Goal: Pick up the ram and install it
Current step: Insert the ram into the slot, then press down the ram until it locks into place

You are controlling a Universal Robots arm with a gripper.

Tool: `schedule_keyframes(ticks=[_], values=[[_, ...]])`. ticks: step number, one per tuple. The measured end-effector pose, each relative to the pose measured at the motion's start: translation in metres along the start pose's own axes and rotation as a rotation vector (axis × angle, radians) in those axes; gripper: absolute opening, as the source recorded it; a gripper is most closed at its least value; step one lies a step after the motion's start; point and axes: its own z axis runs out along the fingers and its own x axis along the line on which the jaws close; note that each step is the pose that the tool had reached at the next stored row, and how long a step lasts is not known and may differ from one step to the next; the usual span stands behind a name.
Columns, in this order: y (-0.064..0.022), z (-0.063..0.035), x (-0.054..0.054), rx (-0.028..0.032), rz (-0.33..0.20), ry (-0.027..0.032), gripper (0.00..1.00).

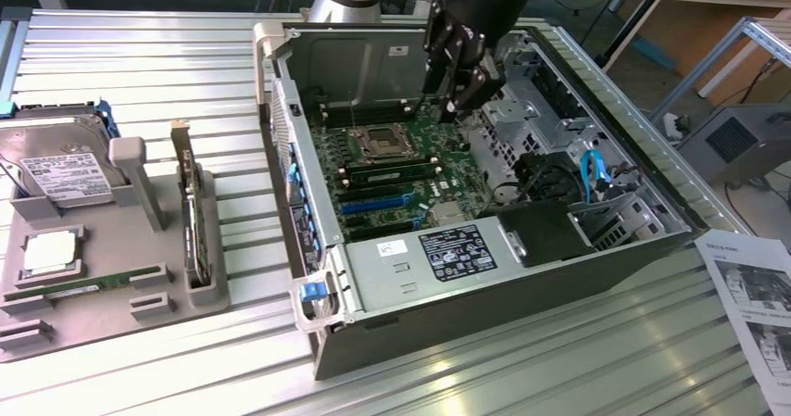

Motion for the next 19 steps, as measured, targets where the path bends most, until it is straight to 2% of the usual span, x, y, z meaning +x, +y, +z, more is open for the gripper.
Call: schedule_keyframes(ticks=[8,19], values=[[0.0002,-0.0150,0.000,0.0001,0.000,-0.0001,0.56],[0.0002,-0.0156,0.000,0.0000,0.000,0.0000,0.56]])
